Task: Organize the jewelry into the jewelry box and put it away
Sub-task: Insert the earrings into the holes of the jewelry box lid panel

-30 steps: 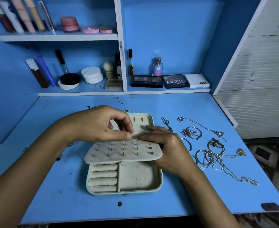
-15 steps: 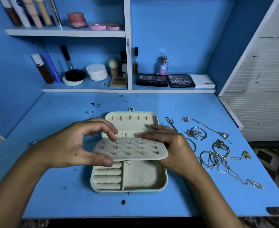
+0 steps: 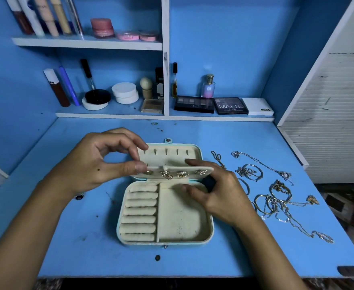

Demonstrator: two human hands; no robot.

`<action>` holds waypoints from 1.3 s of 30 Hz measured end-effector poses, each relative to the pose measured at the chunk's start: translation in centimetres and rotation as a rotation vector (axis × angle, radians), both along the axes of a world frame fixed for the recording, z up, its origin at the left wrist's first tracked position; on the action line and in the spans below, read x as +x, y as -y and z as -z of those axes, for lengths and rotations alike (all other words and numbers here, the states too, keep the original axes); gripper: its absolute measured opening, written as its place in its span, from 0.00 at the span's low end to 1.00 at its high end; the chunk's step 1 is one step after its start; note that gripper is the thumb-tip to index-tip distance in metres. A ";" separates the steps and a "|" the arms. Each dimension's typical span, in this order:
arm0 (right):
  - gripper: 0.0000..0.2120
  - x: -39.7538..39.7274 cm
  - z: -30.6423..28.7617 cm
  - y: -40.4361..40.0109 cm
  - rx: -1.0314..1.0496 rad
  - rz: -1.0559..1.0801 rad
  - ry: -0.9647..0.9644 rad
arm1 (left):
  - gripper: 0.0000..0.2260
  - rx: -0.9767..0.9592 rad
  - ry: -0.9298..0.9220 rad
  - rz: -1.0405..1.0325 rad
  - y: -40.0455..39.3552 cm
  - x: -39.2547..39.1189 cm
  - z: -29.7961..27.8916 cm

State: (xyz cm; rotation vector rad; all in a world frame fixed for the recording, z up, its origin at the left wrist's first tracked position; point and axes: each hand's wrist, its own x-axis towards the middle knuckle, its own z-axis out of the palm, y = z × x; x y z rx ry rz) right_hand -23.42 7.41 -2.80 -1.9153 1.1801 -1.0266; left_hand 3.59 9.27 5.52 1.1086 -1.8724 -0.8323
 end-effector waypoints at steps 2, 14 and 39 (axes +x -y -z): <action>0.24 0.0 -0.3 -0.1 0.024 -0.007 0.010 | 0.16 -0.021 -0.049 -0.042 0.3 -0.2 0.0; 0.17 0.1 -1.2 -0.3 0.010 0.033 0.225 | 0.06 -0.100 -0.236 -0.303 2.6 -1.1 1.9; 0.13 1.3 -1.6 1.9 0.070 0.332 -0.081 | 0.04 -0.039 -0.135 -0.721 2.4 -2.6 8.4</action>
